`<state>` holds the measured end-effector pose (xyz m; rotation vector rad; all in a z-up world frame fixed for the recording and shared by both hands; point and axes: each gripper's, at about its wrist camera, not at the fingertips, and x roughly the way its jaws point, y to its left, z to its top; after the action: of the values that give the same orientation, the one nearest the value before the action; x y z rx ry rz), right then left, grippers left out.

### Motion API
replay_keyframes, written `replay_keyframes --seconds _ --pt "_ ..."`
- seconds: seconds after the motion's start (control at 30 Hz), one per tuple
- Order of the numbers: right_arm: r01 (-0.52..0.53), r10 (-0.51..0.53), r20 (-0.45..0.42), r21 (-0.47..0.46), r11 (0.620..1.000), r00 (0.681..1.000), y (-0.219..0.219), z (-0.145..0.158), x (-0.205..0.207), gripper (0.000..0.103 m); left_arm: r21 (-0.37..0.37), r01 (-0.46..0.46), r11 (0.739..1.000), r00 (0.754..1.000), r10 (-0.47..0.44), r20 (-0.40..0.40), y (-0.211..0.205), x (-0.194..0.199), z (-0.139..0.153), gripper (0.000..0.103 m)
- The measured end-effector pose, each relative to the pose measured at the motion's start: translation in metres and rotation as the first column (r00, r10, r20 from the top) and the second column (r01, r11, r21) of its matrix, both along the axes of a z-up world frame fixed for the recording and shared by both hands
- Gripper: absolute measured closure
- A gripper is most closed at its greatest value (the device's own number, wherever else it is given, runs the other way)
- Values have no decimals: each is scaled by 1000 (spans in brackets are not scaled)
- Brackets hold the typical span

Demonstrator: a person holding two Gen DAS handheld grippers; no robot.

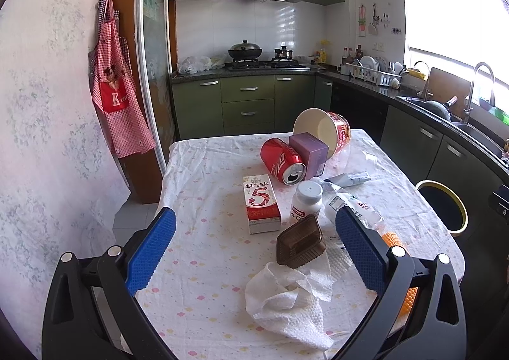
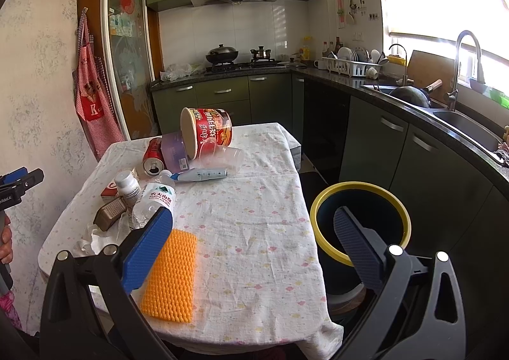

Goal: Collect trash

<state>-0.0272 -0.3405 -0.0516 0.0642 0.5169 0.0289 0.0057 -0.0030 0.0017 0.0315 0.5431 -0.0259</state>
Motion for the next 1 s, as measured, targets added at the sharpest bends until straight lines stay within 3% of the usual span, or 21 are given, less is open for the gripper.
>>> replay_keyframes --seconds 1.0 --pt "-1 1 -8 2 1000 1000 1 -3 1 6 5 5 1000 1000 -5 -16 -4 4 2 4"
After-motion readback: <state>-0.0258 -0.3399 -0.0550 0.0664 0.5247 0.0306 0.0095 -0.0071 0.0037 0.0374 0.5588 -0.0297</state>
